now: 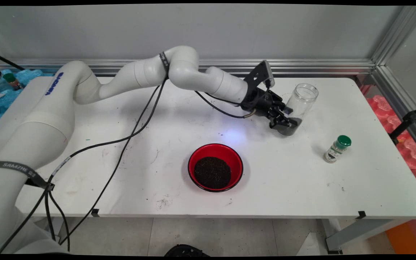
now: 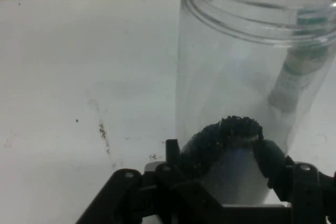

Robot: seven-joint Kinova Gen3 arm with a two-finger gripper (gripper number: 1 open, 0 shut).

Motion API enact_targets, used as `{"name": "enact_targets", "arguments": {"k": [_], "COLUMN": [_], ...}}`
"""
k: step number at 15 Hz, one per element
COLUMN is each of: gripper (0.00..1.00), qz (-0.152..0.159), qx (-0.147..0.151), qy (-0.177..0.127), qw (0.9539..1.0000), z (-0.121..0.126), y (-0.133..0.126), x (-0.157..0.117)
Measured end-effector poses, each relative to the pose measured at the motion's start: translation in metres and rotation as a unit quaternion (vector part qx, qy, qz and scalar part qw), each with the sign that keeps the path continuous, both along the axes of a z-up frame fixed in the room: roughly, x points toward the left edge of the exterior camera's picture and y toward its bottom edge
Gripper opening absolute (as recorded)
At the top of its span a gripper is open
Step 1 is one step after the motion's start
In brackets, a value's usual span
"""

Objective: Place the picked object on the table

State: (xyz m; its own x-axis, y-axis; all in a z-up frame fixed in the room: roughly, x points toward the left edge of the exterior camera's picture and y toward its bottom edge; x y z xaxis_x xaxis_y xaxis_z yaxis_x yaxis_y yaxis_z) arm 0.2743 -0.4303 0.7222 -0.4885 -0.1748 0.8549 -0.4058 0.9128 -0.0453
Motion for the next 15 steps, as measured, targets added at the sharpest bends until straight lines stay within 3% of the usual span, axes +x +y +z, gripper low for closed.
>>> {"name": "enact_targets", "arguments": {"k": [11,12,15], "gripper": [0.0,1.0,1.0], "qz": [0.006,0.006,0.007], "qx": [0.007,0.008,0.01], "qy": [-0.011,-0.011,-0.01], "qw": [0.9999,0.9999,0.9999], "z": [-0.014,-0.015,-0.015], "y": [-0.006,-0.006,-0.006], "x": [-0.006,-0.006,-0.004]}}
